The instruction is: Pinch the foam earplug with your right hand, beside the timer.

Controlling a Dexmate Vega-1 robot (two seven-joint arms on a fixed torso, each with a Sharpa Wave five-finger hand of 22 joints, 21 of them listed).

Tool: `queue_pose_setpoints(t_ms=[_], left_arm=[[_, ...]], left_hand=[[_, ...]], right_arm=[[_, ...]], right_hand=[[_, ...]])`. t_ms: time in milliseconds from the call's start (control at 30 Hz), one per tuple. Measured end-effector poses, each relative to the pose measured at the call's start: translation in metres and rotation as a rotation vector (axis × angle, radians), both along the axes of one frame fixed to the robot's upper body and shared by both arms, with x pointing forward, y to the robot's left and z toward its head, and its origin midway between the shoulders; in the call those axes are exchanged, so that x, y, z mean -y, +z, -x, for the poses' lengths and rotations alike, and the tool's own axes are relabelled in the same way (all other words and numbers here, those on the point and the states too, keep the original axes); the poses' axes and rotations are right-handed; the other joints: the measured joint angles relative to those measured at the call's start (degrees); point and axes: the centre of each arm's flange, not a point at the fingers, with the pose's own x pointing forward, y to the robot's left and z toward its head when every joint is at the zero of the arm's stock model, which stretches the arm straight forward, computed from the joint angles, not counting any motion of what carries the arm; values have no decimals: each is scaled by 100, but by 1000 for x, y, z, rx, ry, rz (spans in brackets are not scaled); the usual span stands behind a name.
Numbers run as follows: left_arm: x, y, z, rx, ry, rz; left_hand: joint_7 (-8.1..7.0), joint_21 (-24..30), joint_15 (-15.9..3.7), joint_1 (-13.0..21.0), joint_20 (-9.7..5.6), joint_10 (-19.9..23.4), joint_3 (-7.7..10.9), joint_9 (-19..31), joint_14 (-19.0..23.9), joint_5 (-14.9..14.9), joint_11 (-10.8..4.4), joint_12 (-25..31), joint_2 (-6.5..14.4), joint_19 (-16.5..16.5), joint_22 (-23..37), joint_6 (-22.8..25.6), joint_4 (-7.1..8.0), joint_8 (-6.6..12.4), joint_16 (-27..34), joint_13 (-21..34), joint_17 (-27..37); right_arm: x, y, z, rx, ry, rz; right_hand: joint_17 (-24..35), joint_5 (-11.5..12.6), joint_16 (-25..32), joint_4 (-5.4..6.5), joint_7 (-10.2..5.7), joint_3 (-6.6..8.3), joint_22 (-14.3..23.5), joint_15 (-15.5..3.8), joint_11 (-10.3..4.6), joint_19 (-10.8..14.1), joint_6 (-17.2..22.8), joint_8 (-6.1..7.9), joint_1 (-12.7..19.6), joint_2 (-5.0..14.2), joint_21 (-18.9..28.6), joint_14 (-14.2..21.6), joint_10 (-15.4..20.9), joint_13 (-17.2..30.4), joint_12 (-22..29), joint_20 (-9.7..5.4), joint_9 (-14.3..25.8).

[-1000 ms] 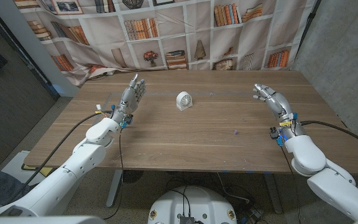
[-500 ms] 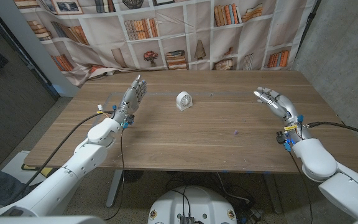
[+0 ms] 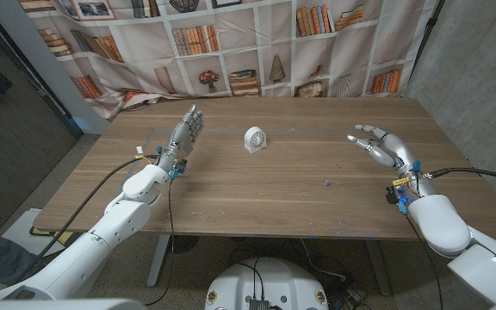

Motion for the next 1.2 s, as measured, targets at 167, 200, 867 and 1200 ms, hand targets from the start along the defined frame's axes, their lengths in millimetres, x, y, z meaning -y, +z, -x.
queue_pose_setpoints(t_ms=[167, 200, 867, 1200], left_arm=[[0, -2, 0, -3, 1, 1], [-1, -3, 0, -5, 1, 1], [-5, -4, 4, -6, 8, 0], [-7, -4, 4, -6, 12, 1]], left_hand=[[0, 0, -22, 22, 0, 24, 16, 0, 22, -21, -25, 0, 22, 0, 0, 0, -16, 0, 0, 0, 0], [0, 0, -31, 47, 0, 30, 16, 0, 31, -21, -30, 0, 47, 0, 0, 0, -16, 0, 0, 0, 0], [-21, 0, -63, 167, -1, 52, 7, 0, 61, -65, -53, 0, 48, 0, 0, 61, -71, -26, 0, 0, 1], [-21, 0, -42, 166, -1, 52, 7, 0, 83, -86, -53, 0, 48, 0, 0, 61, -71, -26, 0, 0, 1]], right_arm=[[-3, -1, 0, -14, -37, 42], [-3, -2, 0, -20, -49, 55], [-24, 3, -3, -117, -148, 262], [-21, 1, -7, -159, -232, 325]], right_hand=[[0, 0, -26, 24, -12, -24, 0, 102, 42, -275, 12, -35, 56, 12, -239, -392, -426, 0, -82, 13, 0], [0, 0, -26, 24, -28, -24, 0, 116, -11, -291, 28, -35, 83, 38, -275, -417, -518, 0, -87, 5, 0], [-1, 4, 2, 47, -326, 0, 15, 176, -9, -519, 454, 0, 256, 60, -563, -886, -1189, 1, -131, 4, -1], [13, 4, 2, 47, -407, 0, 15, 220, 33, -548, 535, 0, 332, 90, -628, -1053, -1291, 1, -131, 39, -2]])
